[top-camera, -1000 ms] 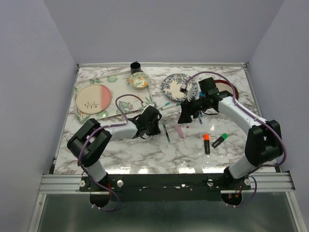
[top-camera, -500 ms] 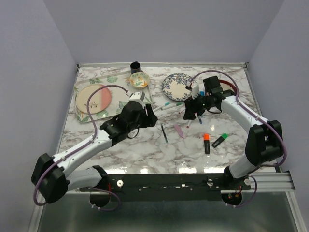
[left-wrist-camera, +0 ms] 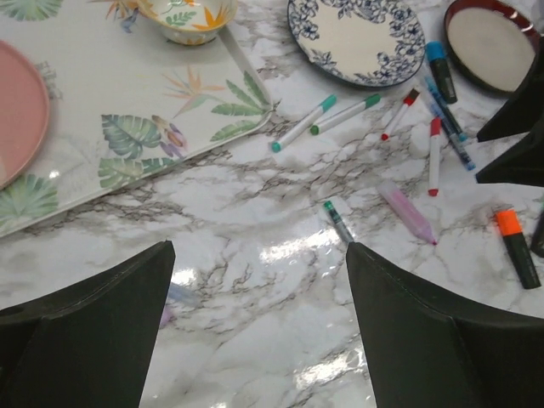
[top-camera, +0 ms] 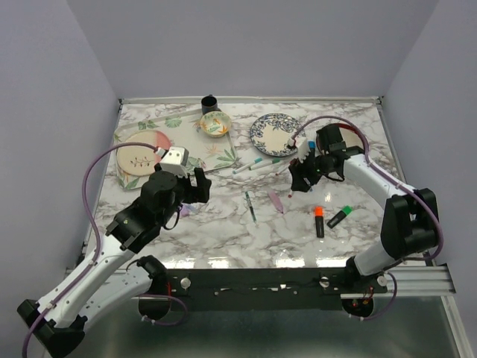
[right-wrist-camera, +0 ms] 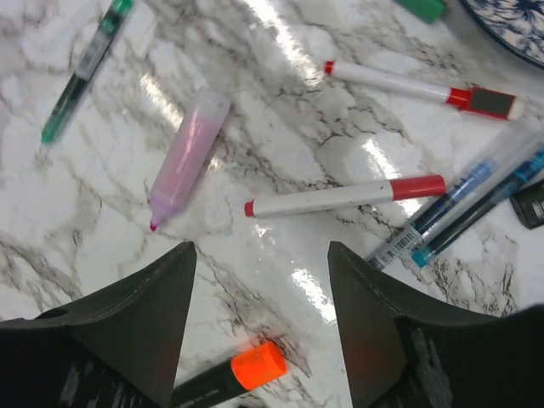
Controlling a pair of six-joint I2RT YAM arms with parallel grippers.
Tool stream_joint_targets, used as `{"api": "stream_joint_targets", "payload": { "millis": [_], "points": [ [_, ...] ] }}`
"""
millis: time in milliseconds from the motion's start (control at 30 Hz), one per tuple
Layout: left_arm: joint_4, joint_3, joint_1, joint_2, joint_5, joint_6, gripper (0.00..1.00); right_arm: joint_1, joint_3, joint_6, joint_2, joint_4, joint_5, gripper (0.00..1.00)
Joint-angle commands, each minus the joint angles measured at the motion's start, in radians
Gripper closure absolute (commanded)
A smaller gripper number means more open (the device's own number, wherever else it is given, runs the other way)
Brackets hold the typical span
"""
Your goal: Open the pen caps
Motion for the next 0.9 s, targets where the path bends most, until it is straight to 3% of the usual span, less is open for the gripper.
{"api": "stream_joint_targets", "payload": {
  "millis": [0,33,100,133,200,367,467,867],
  "points": [
    [-0.037,-0.054,0.001,-0.064,-0.051,0.083,0.09,0.012,-0.117,-0.470,-0.136,-0.026,-0.146,0.28],
    [-0.033,-0.057,0.001,-0.078,-0.058,0.097,0.08,0.012,-0.134,-0.652,-0.177,-0.061,-0.172,0.27],
    [-0.039,-0.060,0.001,-0.092,-0.080,0.105,0.08,0.011,-0.160,-0.863,-0.210,-0.132,-0.204,0.24],
    [-0.040,-0.058,0.001,-0.101,-0.083,0.103,0.08,0.012,-0.162,-1.070,-0.217,-0.217,-0.203,0.22],
    [-0.042,-0.063,0.002,-0.112,-0.082,0.103,0.08,0.012,-0.144,-1.217,-0.211,-0.281,-0.146,0.16],
    [-0.044,-0.066,0.005,-0.156,-0.108,0.095,0.05,0.012,-0.004,-1.307,-0.078,-0.384,-0.047,0.14],
    [-0.040,-0.071,0.010,-0.178,-0.115,0.095,0.05,0.012,0.005,-1.400,-0.032,-0.367,0.010,0.14],
    [-0.031,-0.074,0.041,-0.185,-0.095,0.092,0.05,0.048,0.061,-1.496,0.063,-0.361,0.102,0.15]
  ]
}}
